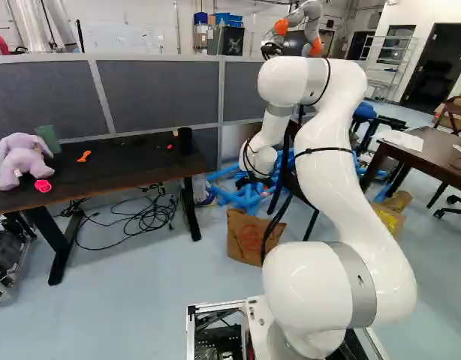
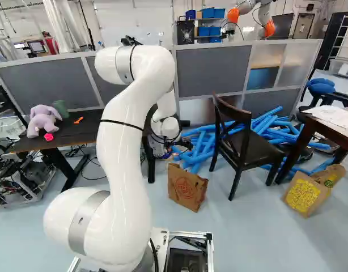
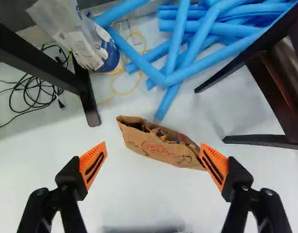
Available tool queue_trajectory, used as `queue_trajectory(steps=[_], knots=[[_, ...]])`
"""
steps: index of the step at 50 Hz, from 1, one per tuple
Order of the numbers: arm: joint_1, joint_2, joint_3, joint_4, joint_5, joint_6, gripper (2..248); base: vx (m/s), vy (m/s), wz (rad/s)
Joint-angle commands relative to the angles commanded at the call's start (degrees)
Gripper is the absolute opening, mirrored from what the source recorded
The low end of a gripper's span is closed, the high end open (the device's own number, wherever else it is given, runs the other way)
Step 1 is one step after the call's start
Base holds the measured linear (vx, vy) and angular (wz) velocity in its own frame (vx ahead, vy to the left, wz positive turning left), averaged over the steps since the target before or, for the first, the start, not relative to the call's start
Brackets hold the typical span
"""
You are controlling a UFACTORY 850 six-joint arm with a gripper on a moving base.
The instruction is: Pick up the bag on the ground and place it on the table
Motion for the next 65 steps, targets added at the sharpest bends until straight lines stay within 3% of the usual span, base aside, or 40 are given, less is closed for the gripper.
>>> queue_trajectory(steps=[26,65], knots=[[0.0,-5.4,-3.7,-1.6,-5.1,-0.6,247,0.000,0.000,0.000],[0.0,-13.5,-9.2,-1.7,-5.4,-22.9,247,0.000,0.000,0.000]])
